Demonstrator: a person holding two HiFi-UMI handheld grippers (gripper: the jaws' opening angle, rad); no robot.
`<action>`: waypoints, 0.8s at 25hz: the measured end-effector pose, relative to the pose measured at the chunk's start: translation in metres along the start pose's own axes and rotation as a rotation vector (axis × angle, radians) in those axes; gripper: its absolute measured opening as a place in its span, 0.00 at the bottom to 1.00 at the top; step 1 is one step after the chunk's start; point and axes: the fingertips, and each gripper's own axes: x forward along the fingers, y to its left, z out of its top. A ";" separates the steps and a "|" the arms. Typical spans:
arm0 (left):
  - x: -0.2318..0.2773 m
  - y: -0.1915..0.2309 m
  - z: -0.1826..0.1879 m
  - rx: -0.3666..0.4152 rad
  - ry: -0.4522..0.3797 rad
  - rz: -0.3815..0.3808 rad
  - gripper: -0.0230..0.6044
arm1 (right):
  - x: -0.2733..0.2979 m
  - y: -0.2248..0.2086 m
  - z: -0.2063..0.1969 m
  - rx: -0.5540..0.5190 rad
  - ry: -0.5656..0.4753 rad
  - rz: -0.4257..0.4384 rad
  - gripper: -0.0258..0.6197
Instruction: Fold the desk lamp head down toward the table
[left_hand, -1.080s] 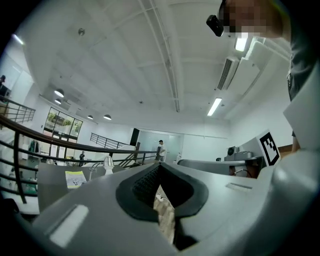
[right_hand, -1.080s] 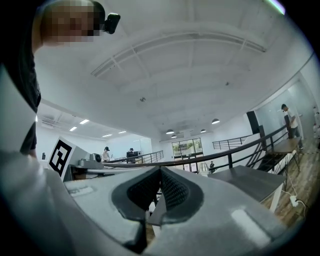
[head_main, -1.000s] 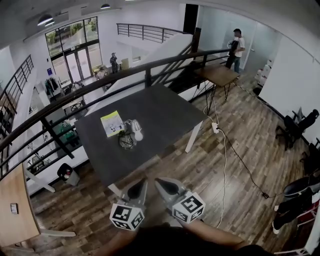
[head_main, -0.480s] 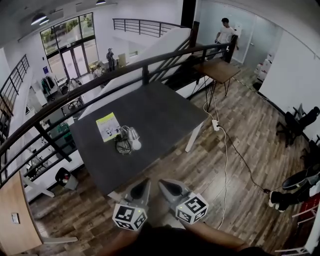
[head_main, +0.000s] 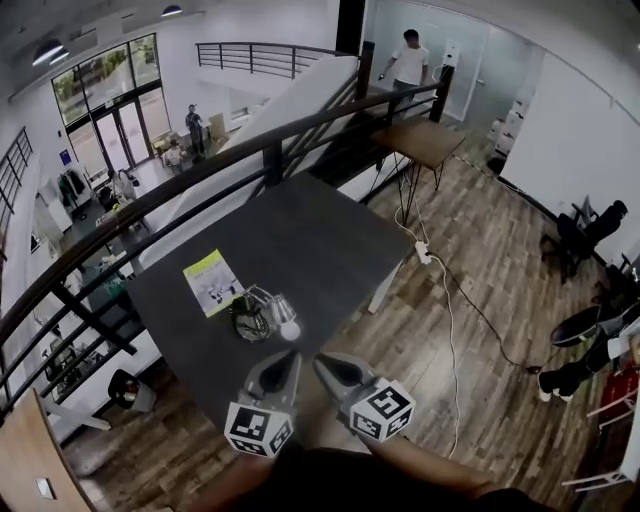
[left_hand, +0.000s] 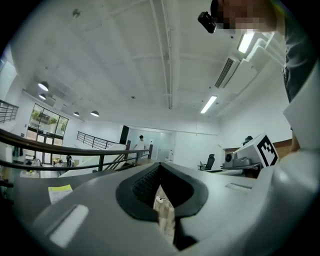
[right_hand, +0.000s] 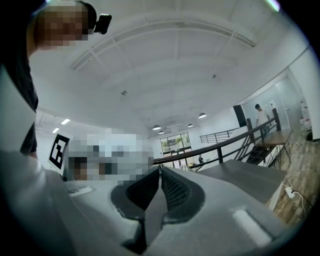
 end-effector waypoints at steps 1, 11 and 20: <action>0.002 0.011 0.003 -0.005 0.003 -0.007 0.04 | 0.011 -0.001 0.003 0.004 -0.001 -0.006 0.07; 0.004 0.091 0.009 -0.046 0.047 -0.059 0.04 | 0.092 -0.004 0.013 -0.004 0.018 -0.063 0.14; 0.018 0.115 0.003 -0.041 0.057 -0.062 0.04 | 0.112 -0.045 0.003 0.023 0.060 -0.132 0.26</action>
